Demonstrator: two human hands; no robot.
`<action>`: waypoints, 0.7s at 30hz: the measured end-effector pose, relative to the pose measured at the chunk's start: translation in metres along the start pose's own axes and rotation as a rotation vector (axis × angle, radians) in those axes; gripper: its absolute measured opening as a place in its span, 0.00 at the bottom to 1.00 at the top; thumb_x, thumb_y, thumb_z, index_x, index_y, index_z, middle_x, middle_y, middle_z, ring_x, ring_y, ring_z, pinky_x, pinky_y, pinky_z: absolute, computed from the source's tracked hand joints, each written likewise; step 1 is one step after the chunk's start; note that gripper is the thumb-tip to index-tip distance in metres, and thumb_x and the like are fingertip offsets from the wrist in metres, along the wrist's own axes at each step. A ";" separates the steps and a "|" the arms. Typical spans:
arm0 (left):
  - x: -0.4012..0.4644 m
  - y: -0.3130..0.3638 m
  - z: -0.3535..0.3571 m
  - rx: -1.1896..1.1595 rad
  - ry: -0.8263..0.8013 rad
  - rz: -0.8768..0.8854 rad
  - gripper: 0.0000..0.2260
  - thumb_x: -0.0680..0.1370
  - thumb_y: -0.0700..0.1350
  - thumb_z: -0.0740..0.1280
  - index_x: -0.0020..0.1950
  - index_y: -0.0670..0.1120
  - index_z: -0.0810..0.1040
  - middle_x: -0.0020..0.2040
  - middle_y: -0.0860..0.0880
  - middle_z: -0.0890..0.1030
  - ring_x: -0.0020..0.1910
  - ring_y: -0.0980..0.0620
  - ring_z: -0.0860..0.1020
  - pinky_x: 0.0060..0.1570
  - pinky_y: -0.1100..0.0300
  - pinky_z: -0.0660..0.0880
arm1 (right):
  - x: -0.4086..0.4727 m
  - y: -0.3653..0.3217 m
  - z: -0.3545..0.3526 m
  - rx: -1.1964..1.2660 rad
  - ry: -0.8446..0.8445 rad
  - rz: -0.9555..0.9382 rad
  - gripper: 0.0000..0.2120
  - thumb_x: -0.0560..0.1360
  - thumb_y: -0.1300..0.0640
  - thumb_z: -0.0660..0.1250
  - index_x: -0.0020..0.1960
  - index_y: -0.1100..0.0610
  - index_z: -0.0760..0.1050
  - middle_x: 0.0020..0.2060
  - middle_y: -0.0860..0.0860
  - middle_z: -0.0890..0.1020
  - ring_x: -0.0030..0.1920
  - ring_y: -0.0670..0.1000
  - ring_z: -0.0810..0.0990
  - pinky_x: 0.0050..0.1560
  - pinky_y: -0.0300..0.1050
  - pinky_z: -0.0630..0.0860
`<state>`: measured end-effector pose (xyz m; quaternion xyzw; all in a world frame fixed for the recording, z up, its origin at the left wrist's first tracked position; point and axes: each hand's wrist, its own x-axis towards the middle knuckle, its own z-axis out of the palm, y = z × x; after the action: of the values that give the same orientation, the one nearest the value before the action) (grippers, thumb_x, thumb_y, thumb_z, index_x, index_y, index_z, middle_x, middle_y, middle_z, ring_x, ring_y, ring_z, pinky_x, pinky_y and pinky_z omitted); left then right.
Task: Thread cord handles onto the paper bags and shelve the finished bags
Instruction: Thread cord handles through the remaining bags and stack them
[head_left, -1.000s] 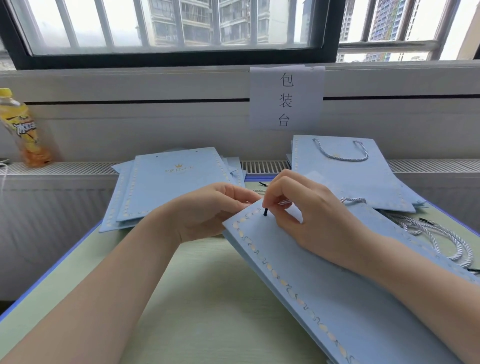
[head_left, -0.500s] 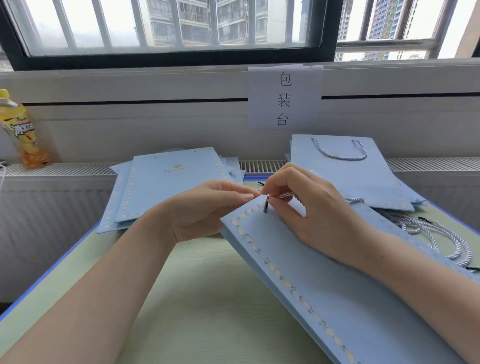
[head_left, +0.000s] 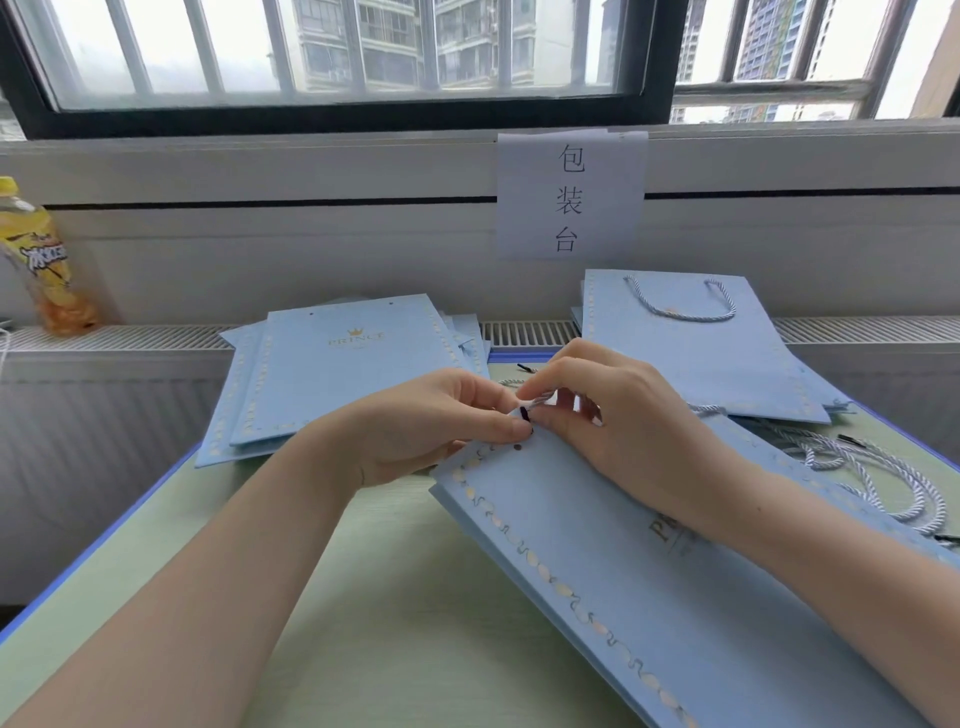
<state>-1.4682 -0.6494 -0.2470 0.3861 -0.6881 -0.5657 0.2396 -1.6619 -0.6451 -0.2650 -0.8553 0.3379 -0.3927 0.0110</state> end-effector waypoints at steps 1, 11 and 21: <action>0.000 0.000 0.001 -0.005 -0.003 -0.002 0.04 0.72 0.44 0.71 0.43 0.44 0.81 0.42 0.46 0.81 0.42 0.50 0.79 0.45 0.60 0.76 | 0.000 0.000 -0.001 -0.004 -0.010 0.025 0.05 0.72 0.61 0.70 0.48 0.56 0.81 0.41 0.45 0.75 0.37 0.36 0.72 0.42 0.26 0.67; 0.001 0.004 0.008 0.044 0.062 -0.036 0.05 0.77 0.41 0.67 0.41 0.44 0.79 0.37 0.49 0.81 0.37 0.53 0.79 0.37 0.64 0.75 | 0.002 -0.006 -0.008 0.060 -0.048 0.138 0.02 0.73 0.61 0.71 0.45 0.57 0.78 0.38 0.40 0.75 0.41 0.41 0.75 0.43 0.27 0.68; -0.001 0.001 0.001 -0.011 0.137 -0.070 0.13 0.80 0.42 0.60 0.43 0.46 0.84 0.45 0.44 0.82 0.44 0.45 0.77 0.47 0.53 0.72 | -0.002 -0.018 -0.006 0.255 -0.042 0.127 0.07 0.72 0.63 0.71 0.42 0.53 0.76 0.35 0.42 0.79 0.37 0.40 0.75 0.40 0.29 0.68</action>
<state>-1.4685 -0.6477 -0.2459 0.4464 -0.6529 -0.5499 0.2683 -1.6571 -0.6284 -0.2568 -0.8319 0.3383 -0.4131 0.1512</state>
